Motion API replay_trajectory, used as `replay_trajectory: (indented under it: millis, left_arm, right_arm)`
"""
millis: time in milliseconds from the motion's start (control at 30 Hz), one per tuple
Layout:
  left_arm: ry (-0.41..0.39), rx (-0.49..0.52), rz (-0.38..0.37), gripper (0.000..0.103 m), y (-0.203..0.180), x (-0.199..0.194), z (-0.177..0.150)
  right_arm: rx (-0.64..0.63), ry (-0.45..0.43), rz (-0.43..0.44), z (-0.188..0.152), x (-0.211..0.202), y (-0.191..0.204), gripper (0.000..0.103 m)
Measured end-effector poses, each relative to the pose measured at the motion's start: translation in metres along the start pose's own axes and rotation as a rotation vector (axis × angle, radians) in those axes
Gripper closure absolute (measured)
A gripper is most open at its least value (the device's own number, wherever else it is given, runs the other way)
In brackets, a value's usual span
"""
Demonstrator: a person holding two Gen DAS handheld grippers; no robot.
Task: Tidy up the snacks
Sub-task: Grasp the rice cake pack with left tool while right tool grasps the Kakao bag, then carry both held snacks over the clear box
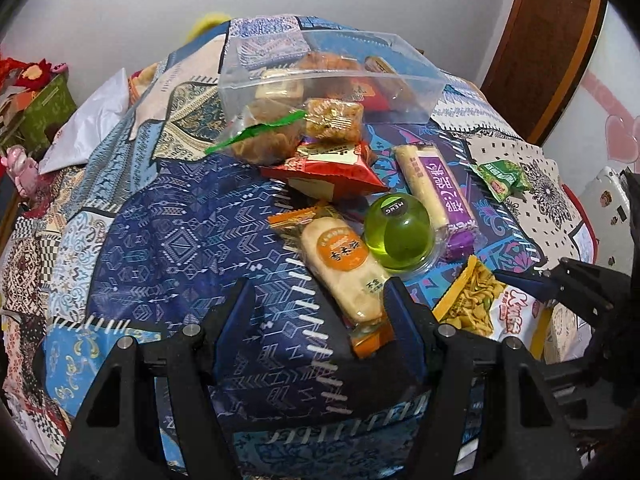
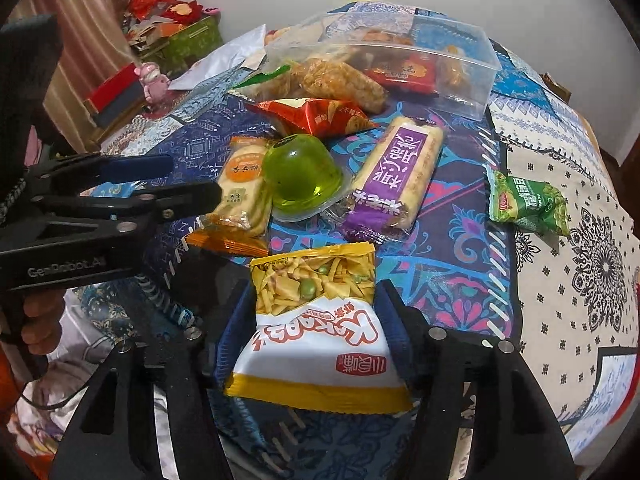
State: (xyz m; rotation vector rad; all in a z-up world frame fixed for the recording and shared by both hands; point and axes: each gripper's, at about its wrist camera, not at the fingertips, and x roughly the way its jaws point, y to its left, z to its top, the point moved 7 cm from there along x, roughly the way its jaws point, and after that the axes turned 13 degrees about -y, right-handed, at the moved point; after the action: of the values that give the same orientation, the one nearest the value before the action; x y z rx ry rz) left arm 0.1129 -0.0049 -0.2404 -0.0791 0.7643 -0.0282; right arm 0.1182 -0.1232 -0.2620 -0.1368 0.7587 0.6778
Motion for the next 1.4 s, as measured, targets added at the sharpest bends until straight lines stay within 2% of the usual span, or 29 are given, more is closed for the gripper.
replay_trajectory:
  millis: [267,567,633,700,767,1133,1400]
  left_arm:
    - [0.02,-0.011,-0.01,0.037,-0.009,0.019,0.005]
    - [0.03,-0.029,0.019,0.037,0.0,0.035,-0.001]
    - [0.021,-0.035,0.023,0.042,0.005,0.034,-0.002]
    - [0.012,-0.044,0.029,0.061,0.011,0.032,-0.002]
    - [0.007,-0.056,0.027,0.068,0.016,0.031,-0.002]
    - [-0.122,-0.011,0.018,0.07,0.014,-0.01,0.016]
    - [-0.211,-0.018,0.0,0.07,0.013,-0.035,0.046]
  right_arm:
    - [0.025,-0.037,-0.01,0.004,-0.011,-0.007,0.049]
    - [0.066,-0.09,-0.048,0.016,-0.027,-0.026,0.049]
    - [0.072,-0.102,-0.056,0.02,-0.029,-0.03,0.049]
    - [0.078,-0.114,-0.063,0.023,-0.03,-0.033,0.049]
    - [0.084,-0.121,-0.068,0.027,-0.03,-0.036,0.049]
    - [0.099,-0.184,-0.08,0.052,-0.039,-0.046,0.049]
    - [0.098,-0.237,-0.08,0.078,-0.041,-0.048,0.049]
